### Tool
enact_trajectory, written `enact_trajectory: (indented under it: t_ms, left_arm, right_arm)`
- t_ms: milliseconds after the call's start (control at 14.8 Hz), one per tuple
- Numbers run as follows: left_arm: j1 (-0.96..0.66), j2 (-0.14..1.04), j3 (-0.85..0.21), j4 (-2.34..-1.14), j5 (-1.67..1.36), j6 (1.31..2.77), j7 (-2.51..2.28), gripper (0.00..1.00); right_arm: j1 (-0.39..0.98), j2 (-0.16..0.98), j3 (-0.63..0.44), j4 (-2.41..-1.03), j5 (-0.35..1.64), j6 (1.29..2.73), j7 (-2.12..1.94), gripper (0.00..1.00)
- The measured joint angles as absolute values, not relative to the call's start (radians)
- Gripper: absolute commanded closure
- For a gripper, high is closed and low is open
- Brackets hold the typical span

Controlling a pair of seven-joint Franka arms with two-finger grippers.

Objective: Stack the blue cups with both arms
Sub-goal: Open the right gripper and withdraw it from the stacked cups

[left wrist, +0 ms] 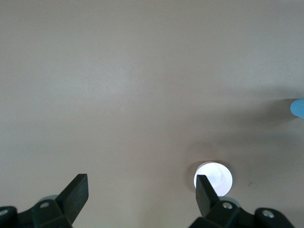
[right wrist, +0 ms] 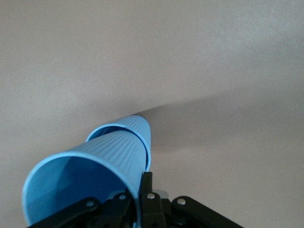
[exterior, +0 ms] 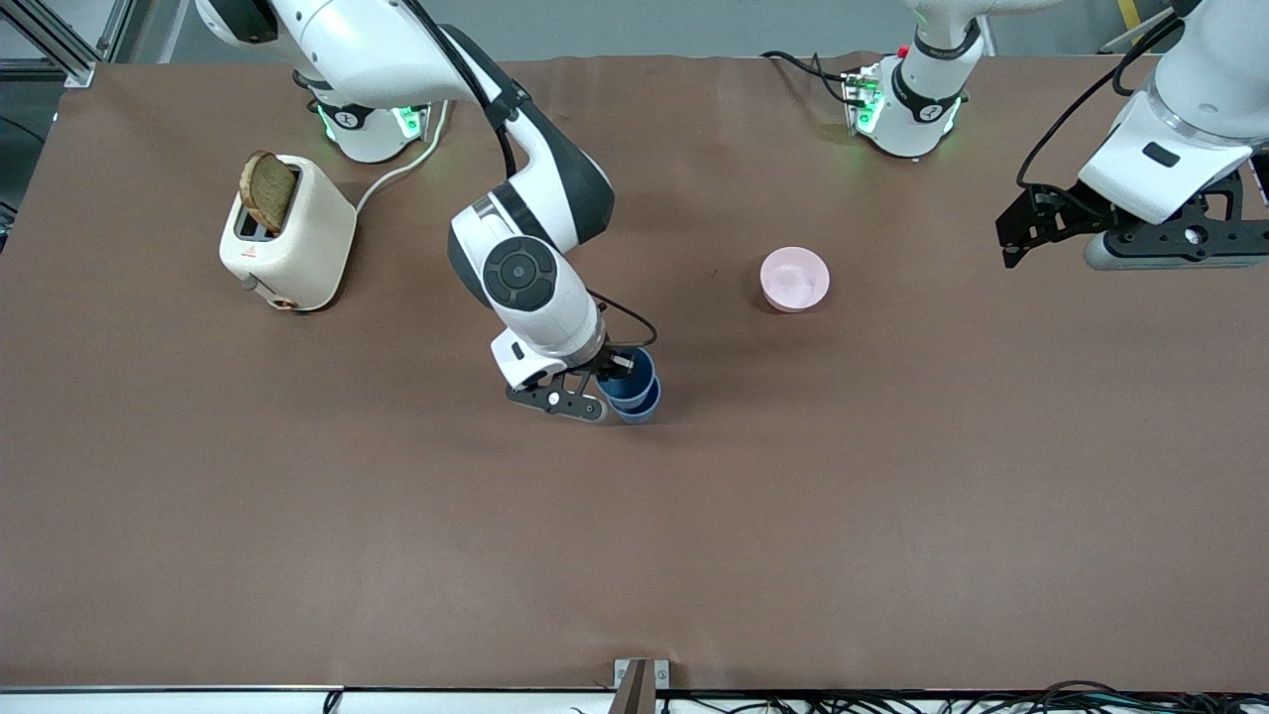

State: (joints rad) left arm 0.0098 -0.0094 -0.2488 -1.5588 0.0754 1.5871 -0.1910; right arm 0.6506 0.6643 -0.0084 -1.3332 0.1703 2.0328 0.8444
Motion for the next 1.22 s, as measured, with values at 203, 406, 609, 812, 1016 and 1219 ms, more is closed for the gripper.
enact_trajectory:
  t_ms: [203,406,609,812,1016,1219]
  left_arm:
    - [0.010,-0.009,-0.250,-1.559,0.075,1.587,-0.191,0.00]
    - [0.009,-0.009,-0.251,-1.559,0.075,1.587,-0.191,0.00]
    - [0.009,-0.009,-0.251,-1.559,0.075,1.587,-0.191,0.00]
    - [0.009,-0.009,-0.251,-1.559,0.075,1.587,-0.191,0.00]
    - [0.010,-0.009,-0.251,-1.559,0.075,1.587,-0.191,0.00]
    - [0.010,-0.009,-0.251,-1.559,0.075,1.587,-0.191,0.00]
  right_arm:
    - [0.650,0.669,-0.008,-1.334,0.170,2.036,0.845,0.05]
    - [0.649,0.666,-0.015,-1.329,0.168,2.039,0.845,0.00]
    - [0.640,0.620,-0.103,-1.315,0.098,2.005,0.844,0.00]
    - [0.569,0.504,-0.170,-1.309,0.069,1.871,0.787,0.00]
    - [0.442,0.397,-0.180,-1.331,0.066,1.733,0.631,0.00]
    - [0.299,0.294,-0.184,-1.418,0.059,1.672,0.428,0.00]
